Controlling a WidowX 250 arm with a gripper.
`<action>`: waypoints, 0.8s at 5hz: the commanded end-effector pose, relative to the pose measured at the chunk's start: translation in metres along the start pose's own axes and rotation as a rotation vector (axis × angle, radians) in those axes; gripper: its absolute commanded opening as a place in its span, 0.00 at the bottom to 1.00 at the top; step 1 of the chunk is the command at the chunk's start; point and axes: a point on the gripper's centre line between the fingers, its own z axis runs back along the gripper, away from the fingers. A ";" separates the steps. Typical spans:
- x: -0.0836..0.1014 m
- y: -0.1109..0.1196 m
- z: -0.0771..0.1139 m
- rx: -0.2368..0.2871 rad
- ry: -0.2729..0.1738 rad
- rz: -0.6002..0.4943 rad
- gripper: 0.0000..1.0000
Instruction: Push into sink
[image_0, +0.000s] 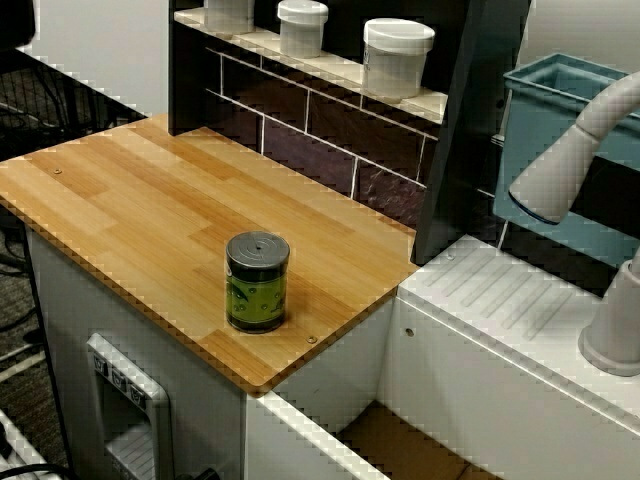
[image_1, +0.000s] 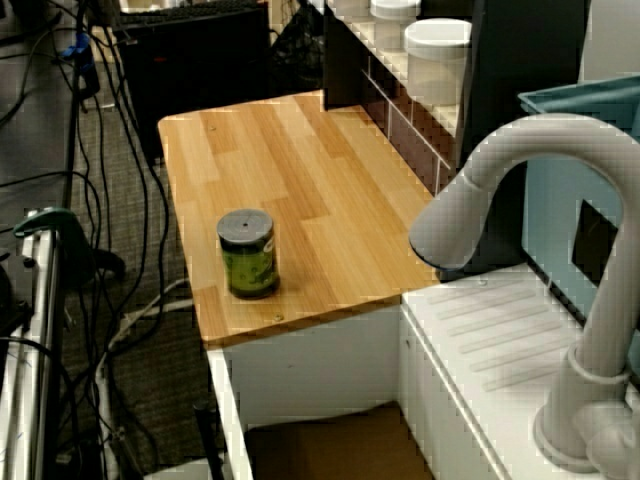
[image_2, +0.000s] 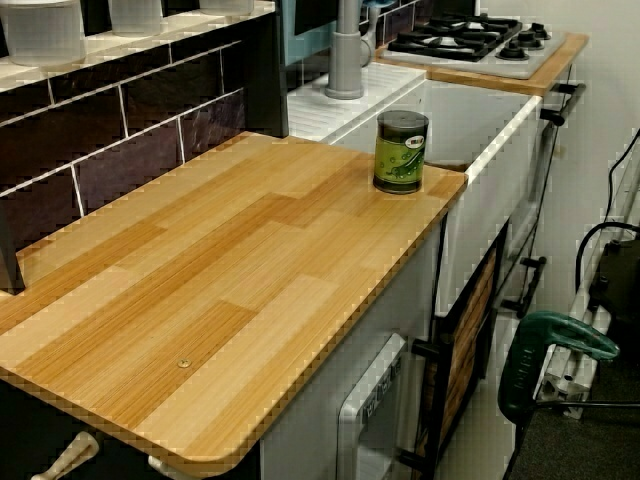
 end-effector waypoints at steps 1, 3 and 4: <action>0.000 0.000 0.000 0.000 0.000 0.000 1.00; 0.012 0.041 -0.011 0.021 0.015 -0.026 1.00; 0.024 0.044 -0.012 0.030 0.035 -0.038 1.00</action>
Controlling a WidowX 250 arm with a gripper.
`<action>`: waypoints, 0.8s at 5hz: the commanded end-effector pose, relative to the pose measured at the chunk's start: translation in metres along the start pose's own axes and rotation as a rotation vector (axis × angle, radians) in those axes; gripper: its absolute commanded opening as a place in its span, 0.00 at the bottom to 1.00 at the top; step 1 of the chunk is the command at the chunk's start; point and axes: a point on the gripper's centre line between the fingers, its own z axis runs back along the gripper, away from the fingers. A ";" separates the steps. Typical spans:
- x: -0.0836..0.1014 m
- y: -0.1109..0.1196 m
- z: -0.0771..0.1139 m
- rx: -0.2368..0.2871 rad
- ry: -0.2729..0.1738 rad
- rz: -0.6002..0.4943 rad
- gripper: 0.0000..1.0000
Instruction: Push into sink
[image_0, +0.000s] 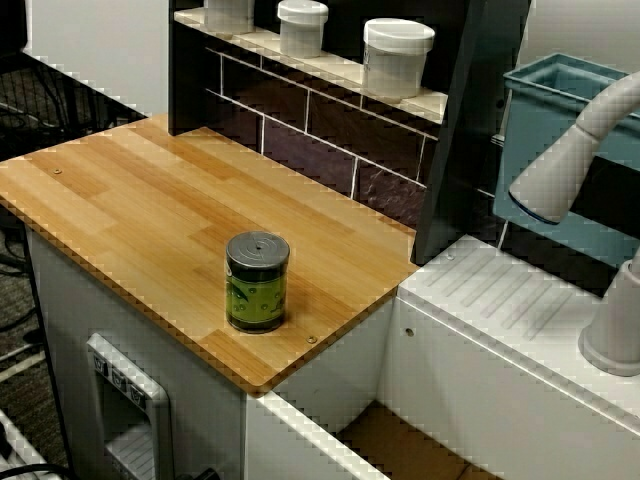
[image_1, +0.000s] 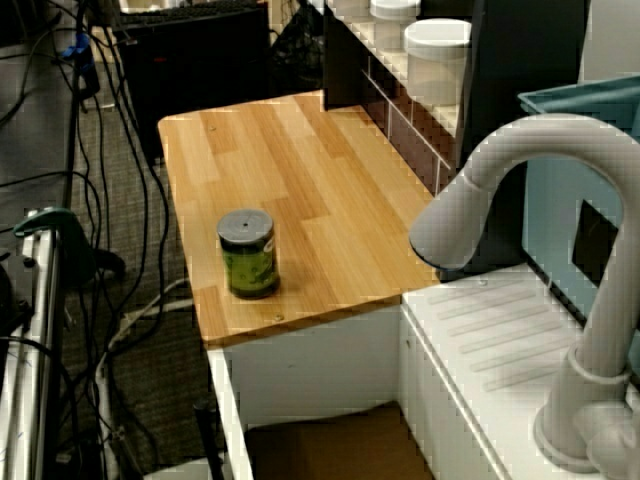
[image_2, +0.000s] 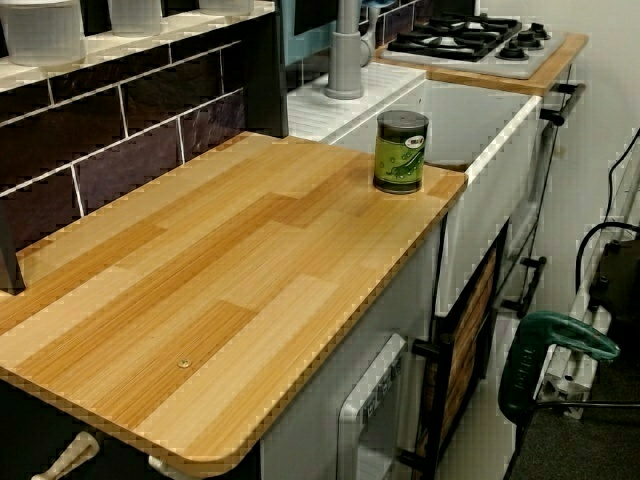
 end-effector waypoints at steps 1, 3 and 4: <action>0.036 0.033 -0.016 0.024 0.105 -0.087 1.00; 0.085 0.126 -0.051 0.132 0.224 -0.265 1.00; 0.093 0.156 -0.057 0.173 0.223 -0.414 1.00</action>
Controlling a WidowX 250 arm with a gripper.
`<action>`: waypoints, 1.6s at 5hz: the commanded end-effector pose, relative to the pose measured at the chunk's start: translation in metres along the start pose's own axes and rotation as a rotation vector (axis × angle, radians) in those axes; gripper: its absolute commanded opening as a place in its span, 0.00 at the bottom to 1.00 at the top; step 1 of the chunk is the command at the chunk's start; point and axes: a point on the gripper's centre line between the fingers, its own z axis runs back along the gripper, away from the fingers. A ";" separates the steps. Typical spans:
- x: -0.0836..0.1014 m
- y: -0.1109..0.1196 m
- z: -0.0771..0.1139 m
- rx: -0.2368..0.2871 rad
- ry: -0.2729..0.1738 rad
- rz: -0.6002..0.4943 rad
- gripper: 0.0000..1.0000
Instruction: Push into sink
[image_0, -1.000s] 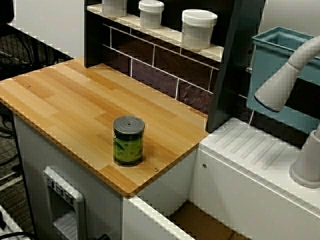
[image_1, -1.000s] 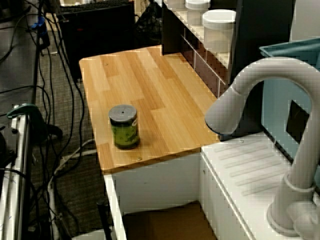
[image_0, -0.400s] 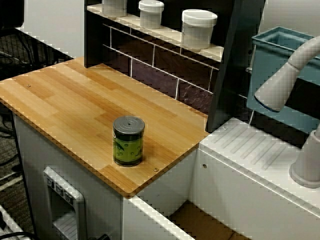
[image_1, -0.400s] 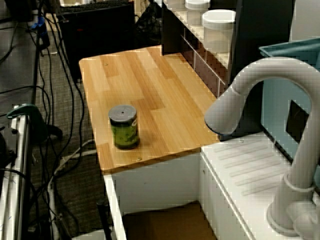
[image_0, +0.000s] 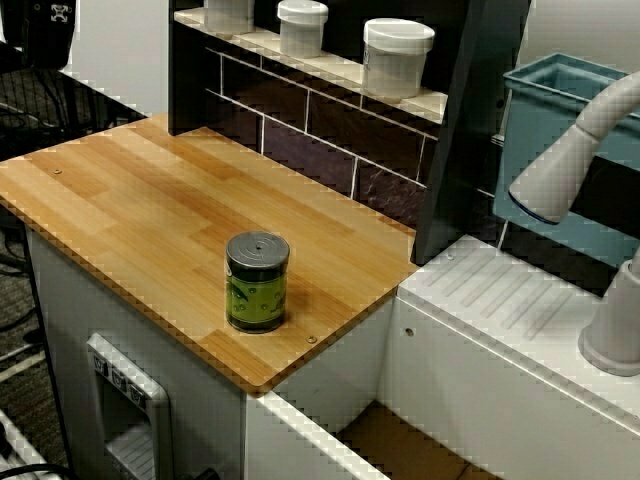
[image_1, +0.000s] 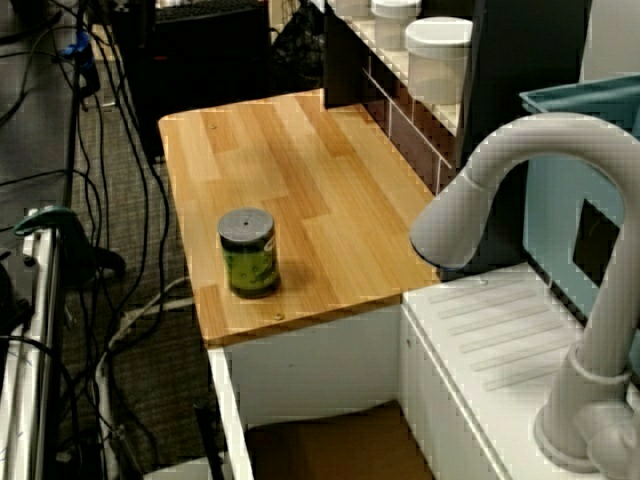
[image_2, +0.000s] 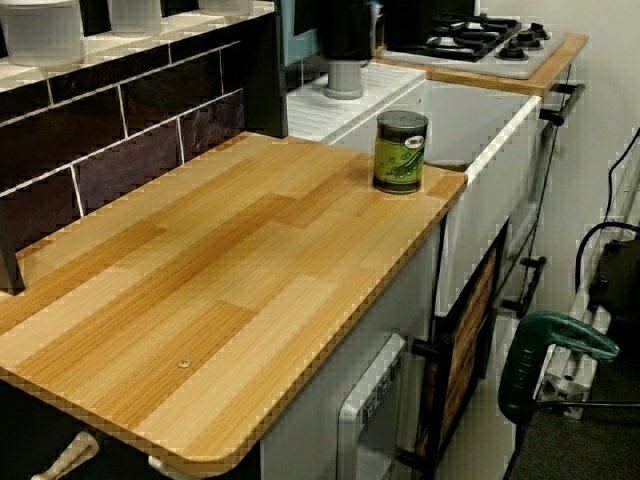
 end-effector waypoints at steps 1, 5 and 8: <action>0.012 0.028 -0.002 0.192 -0.020 -0.306 1.00; 0.032 -0.106 -0.022 0.237 -0.013 -0.447 1.00; 0.039 -0.123 -0.054 0.182 -0.004 -0.334 1.00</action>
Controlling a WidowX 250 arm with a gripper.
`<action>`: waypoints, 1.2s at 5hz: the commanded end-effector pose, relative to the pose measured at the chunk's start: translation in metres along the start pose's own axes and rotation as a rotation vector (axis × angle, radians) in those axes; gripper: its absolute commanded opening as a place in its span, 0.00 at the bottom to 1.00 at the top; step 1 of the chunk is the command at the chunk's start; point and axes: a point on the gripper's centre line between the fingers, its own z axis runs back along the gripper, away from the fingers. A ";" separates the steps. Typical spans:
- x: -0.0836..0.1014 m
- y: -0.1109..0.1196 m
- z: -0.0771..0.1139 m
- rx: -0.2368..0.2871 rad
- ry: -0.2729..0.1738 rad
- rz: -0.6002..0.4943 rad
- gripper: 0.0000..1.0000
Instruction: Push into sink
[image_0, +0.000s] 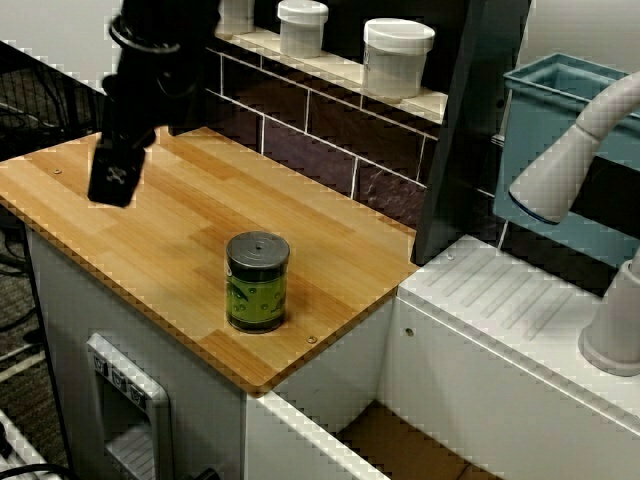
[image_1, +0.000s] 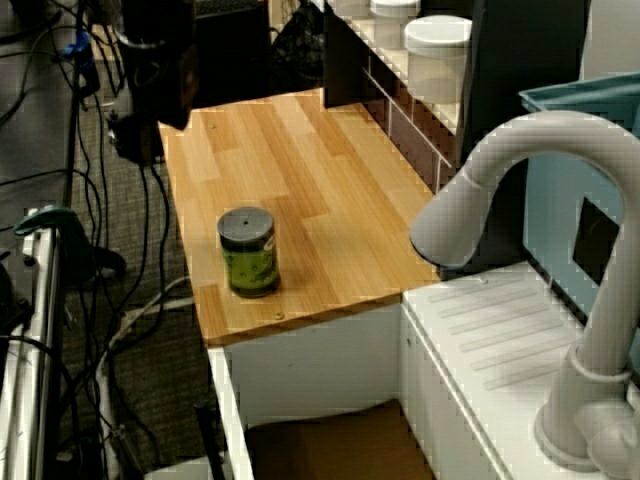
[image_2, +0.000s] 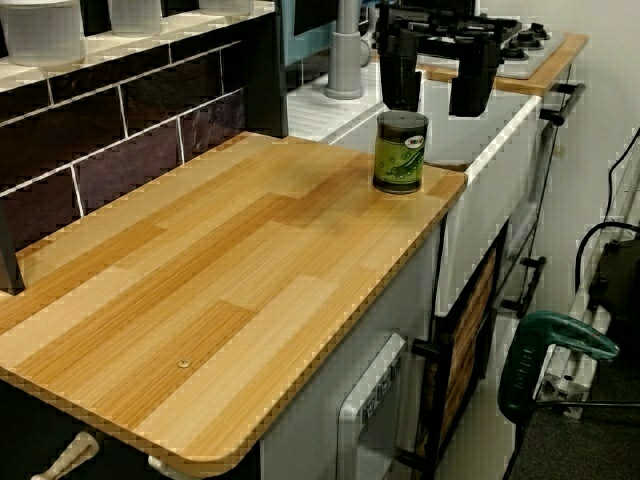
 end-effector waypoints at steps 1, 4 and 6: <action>0.003 0.005 0.001 -0.065 -0.116 0.197 1.00; -0.012 0.012 0.019 -0.136 -0.171 0.247 1.00; -0.001 0.006 -0.005 -0.095 -0.152 0.223 1.00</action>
